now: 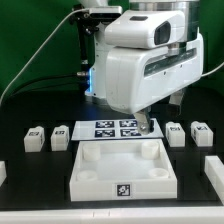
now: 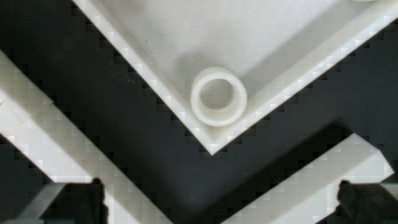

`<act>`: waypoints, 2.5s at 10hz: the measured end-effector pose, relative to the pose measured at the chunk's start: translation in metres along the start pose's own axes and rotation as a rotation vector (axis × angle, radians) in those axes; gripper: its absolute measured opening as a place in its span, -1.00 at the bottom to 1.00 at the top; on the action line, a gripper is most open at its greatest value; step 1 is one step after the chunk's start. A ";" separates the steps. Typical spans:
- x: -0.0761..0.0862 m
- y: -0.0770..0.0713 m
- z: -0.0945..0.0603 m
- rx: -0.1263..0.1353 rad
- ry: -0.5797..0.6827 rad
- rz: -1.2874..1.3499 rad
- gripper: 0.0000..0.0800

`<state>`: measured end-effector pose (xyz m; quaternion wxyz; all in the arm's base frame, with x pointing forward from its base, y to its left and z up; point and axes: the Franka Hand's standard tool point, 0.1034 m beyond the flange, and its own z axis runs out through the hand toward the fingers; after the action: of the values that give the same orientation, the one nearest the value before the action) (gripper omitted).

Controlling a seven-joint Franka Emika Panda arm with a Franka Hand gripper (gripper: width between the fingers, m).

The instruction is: Assemble one leg

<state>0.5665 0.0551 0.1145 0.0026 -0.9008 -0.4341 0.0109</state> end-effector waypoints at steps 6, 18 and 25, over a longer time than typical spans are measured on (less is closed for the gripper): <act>0.000 0.000 0.000 0.000 0.000 -0.008 0.62; -0.117 -0.067 0.084 -0.004 0.029 -0.584 0.62; -0.120 -0.073 0.107 0.003 0.039 -0.576 0.39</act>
Offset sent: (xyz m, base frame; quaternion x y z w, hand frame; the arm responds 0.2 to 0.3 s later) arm 0.0000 0.0000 0.0000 0.0000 0.0000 0.0000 1.0000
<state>0.4327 0.0063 0.0105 0.0150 -0.7403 -0.6720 -0.0068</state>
